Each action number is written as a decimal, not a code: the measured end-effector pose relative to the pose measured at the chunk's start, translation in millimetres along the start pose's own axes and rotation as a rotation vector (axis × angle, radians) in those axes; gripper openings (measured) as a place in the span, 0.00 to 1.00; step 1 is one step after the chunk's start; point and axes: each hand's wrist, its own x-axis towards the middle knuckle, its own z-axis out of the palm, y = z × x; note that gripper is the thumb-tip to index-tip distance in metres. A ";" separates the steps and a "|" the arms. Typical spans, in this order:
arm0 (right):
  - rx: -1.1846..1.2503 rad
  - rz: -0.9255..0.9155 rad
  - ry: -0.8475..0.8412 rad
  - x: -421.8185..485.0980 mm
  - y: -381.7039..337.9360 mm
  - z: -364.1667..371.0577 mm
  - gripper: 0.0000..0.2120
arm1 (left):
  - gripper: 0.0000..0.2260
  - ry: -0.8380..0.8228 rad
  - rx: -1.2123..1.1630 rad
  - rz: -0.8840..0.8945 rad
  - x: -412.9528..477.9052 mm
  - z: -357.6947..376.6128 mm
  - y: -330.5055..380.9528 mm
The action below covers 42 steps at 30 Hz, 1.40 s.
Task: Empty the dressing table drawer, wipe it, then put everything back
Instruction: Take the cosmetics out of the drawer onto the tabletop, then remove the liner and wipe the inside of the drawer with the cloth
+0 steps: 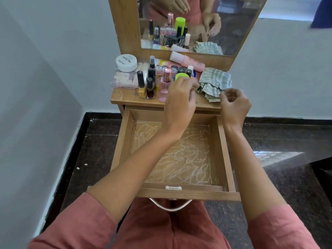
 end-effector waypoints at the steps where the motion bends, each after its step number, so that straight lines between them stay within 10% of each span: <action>1: -0.005 0.025 0.010 5.9 1.9 -2.4 0.08 | 0.08 -0.034 -0.038 -0.001 -0.4 9.1 4.3; 15: -0.136 0.275 -0.081 51.5 16.9 8.0 0.19 | 0.16 -0.136 -0.230 -0.549 37.6 97.9 -2.1; 26: -0.149 0.379 -0.179 61.6 19.5 5.0 0.16 | 0.15 -0.127 -0.213 -0.593 35.2 106.6 3.3; 42: 0.566 0.643 -0.293 21.0 1.8 -32.5 0.05 | 0.12 -0.091 -0.469 -0.674 -1.7 68.0 22.4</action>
